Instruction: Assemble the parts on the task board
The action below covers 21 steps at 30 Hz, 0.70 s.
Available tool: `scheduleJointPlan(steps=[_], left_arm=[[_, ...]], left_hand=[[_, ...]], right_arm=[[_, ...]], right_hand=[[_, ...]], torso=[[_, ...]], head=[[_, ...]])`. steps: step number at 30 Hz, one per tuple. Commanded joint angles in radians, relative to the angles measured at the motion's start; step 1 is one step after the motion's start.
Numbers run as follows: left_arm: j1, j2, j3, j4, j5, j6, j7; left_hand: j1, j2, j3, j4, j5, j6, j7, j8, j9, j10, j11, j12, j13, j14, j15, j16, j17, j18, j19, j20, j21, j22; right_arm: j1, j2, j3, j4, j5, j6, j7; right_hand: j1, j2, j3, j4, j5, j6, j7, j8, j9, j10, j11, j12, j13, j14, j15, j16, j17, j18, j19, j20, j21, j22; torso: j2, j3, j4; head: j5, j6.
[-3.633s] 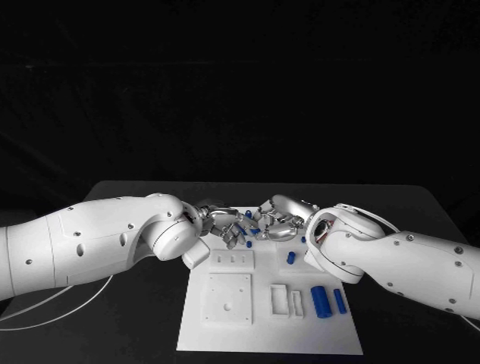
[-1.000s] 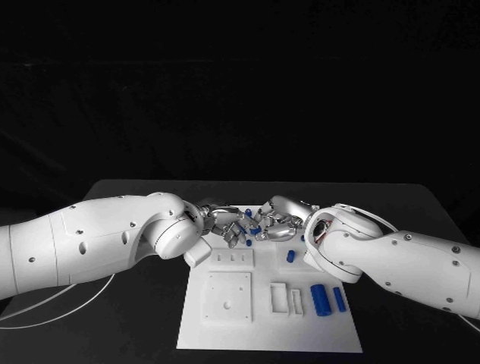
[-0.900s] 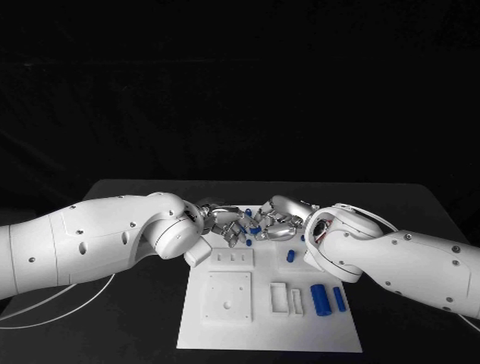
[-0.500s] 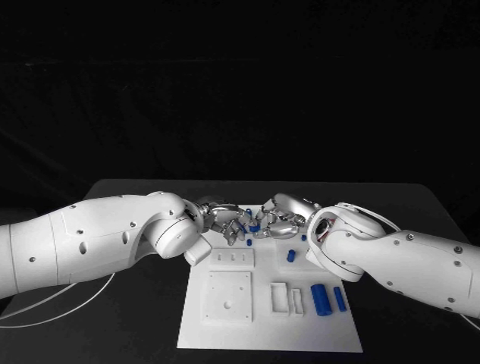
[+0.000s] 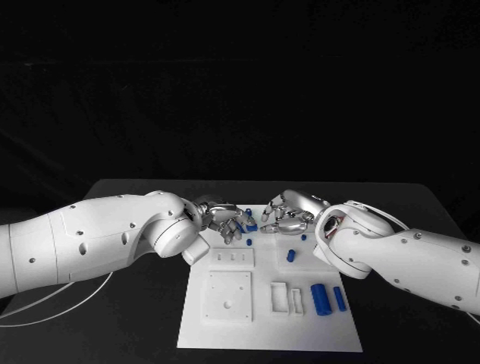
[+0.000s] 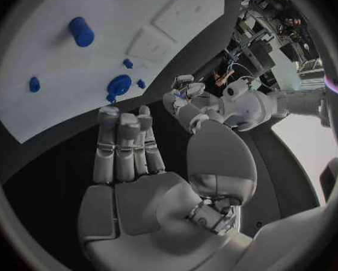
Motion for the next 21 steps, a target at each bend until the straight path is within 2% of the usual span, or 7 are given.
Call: scheduleJointPlan(steps=[1,10,11,12,16,20,21], left_arm=[[0.000,0.000,0.001,-0.012,-0.063,0.013,-0.019],[0.002,0.021,0.001,-0.079,-0.142,0.156,-0.116],[0.004,0.027,0.001,-0.090,-0.158,0.175,-0.127],[0.005,0.032,0.001,-0.100,-0.161,0.182,-0.135],[0.008,0.060,0.001,-0.146,-0.203,0.247,-0.160],[0.013,0.081,0.001,-0.177,-0.258,0.279,-0.183],[0.013,0.086,0.001,-0.183,-0.269,0.280,-0.187]], left_hand=[[-0.013,-0.003,0.010,-0.013,0.014,0.063,-0.054,0.011,0.076,0.010,-0.003,0.011,0.004,0.013,-0.003,0.009,0.003,-0.015,0.012,-0.097,0.009,0.003],[-0.016,-0.006,0.011,-0.014,0.037,0.067,-0.057,0.013,0.089,0.014,-0.007,0.020,0.009,0.018,-0.008,0.017,0.005,-0.015,0.018,-0.101,0.015,0.005],[-0.018,-0.009,0.010,-0.017,0.069,0.075,-0.061,0.019,0.096,0.024,-0.011,0.028,0.013,0.027,-0.011,0.025,0.008,-0.014,0.026,-0.104,0.021,0.007],[-0.024,-0.006,0.007,-0.021,0.086,0.078,-0.063,0.022,0.106,0.026,-0.014,0.035,0.017,0.030,-0.014,0.033,0.011,-0.013,0.030,-0.107,0.026,0.009],[-0.033,-0.003,0.007,-0.027,0.106,0.080,-0.066,0.023,0.119,0.025,-0.015,0.044,0.022,0.031,-0.016,0.041,0.013,-0.013,0.031,-0.110,0.030,0.011],[-0.035,-0.002,0.008,-0.029,0.107,0.081,-0.067,0.023,0.125,0.025,-0.017,0.048,0.024,0.031,-0.016,0.045,0.014,-0.013,0.031,-0.111,0.031,0.011],[-0.034,-0.003,0.010,-0.030,0.110,0.082,-0.067,0.022,0.128,0.025,-0.017,0.049,0.025,0.031,-0.015,0.046,0.014,-0.013,0.031,-0.111,0.032,0.012]], right_arm=[[0.000,-0.021,0.001,-0.004,0.085,-0.070,0.063],[0.015,-0.069,0.013,-0.049,0.248,-0.127,0.182],[0.022,-0.070,0.015,-0.064,0.283,-0.128,0.201],[0.026,-0.071,0.016,-0.075,0.309,-0.124,0.215],[0.035,-0.066,0.039,-0.117,0.499,-0.070,0.292],[0.052,-0.062,0.055,-0.155,0.579,-0.042,0.331],[0.060,-0.061,0.055,-0.164,0.579,-0.040,0.336]], right_hand=[[0.000,-0.012,-0.008,0.002,0.020,-0.023,0.002,-0.010,-0.004,-0.013,0.006,-0.008,-0.006,-0.013,0.004,-0.011,-0.008,0.023,-0.013,0.007,-0.013,-0.004],[0.003,-0.013,-0.015,0.005,0.052,-0.035,0.008,-0.014,-0.004,-0.023,0.012,-0.011,-0.012,-0.022,0.010,-0.021,-0.016,0.024,-0.024,0.015,-0.025,-0.005],[0.005,-0.013,-0.016,0.005,0.062,-0.035,0.008,-0.014,-0.004,-0.025,0.012,-0.011,-0.014,-0.023,0.011,-0.022,-0.017,0.022,-0.025,0.017,-0.027,-0.006],[0.006,-0.002,-0.003,-0.004,0.119,-0.046,0.015,-0.016,-0.003,-0.067,0.028,-0.077,-0.058,-0.088,0.023,-0.093,-0.056,0.007,-0.104,0.038,-0.080,-0.019],[0.012,0.016,-0.032,-0.023,0.124,-0.056,0.026,-0.008,0.007,-0.058,0.035,-0.175,-0.165,-0.104,0.042,-0.194,-0.139,0.002,-0.155,0.074,-0.160,-0.052],[0.016,0.059,-0.005,-0.044,0.145,-0.067,0.043,-0.005,0.005,-0.042,0.059,-0.388,-0.358,-0.203,0.114,-0.356,-0.244,-0.021,-0.300,0.130,-0.296,-0.109],[0.009,0.058,-0.008,-0.046,0.148,-0.067,0.044,-0.003,0.004,-0.053,0.064,-0.420,-0.385,-0.218,0.120,-0.380,-0.259,-0.024,-0.315,0.138,-0.312,-0.117]], torso=[[-0.001,-0.0009,0.0009],[-0.001,-0.0013,-0.0003],[-0.001,-0.0010,-0.0004],[-0.001,-0.0001,-0.0012],[-0.003,0.0014,-0.0029],[-0.002,0.0013,-0.0026],[-0.003,0.0002,-0.0010]], head=[[0.002,-0.001],[0.005,-0.007],[0.006,-0.007],[0.007,-0.008],[0.007,-0.012],[0.005,-0.013],[0.003,-0.014]])
